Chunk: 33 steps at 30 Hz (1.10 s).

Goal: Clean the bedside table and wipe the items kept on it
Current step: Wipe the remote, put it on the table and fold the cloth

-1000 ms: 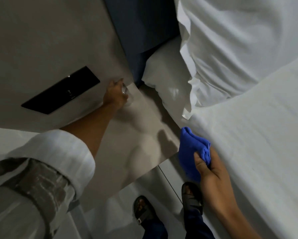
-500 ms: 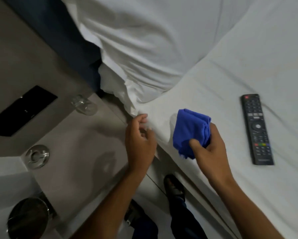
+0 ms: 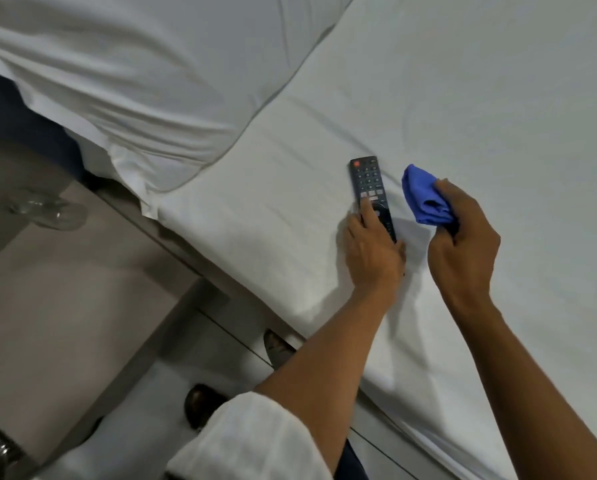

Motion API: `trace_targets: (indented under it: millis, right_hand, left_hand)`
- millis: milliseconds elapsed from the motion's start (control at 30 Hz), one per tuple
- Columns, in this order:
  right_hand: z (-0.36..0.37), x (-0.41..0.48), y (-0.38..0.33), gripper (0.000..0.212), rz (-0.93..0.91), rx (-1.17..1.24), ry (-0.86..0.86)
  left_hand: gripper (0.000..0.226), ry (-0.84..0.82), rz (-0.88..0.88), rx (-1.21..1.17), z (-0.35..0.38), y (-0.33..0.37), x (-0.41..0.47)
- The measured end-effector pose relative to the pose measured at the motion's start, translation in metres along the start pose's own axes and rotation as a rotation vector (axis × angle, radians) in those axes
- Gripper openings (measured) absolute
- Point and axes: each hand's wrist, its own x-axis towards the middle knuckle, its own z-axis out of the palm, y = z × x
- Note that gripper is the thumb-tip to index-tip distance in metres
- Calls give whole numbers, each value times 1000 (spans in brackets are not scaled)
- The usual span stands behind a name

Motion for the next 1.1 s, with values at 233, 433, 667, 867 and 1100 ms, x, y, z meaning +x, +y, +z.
trace_targets:
  millis: [233,433,667,867,1100]
  right_hand:
    - [19,17,-3,59,-46,-69,-88]
    - [72,23,-50,68,-191,30,-267]
    - [132,-44,-123,66,-323,62,-574]
    - [149,-115,-154,57,-418,193,-711]
    - [161,-180,-164,57,-501,266,-855]
  left_hand:
    - [55,-113,-164,-466,-34,-28,6]
    - [45,-226,-172,-893,-115,-69,-26]
    - [38,-82,-197,-1105,-190,-111,-26]
    - [49,50,-420,-1621,-231,-145,-40]
    - [48,166,-509,-1831,-271,-213,-67]
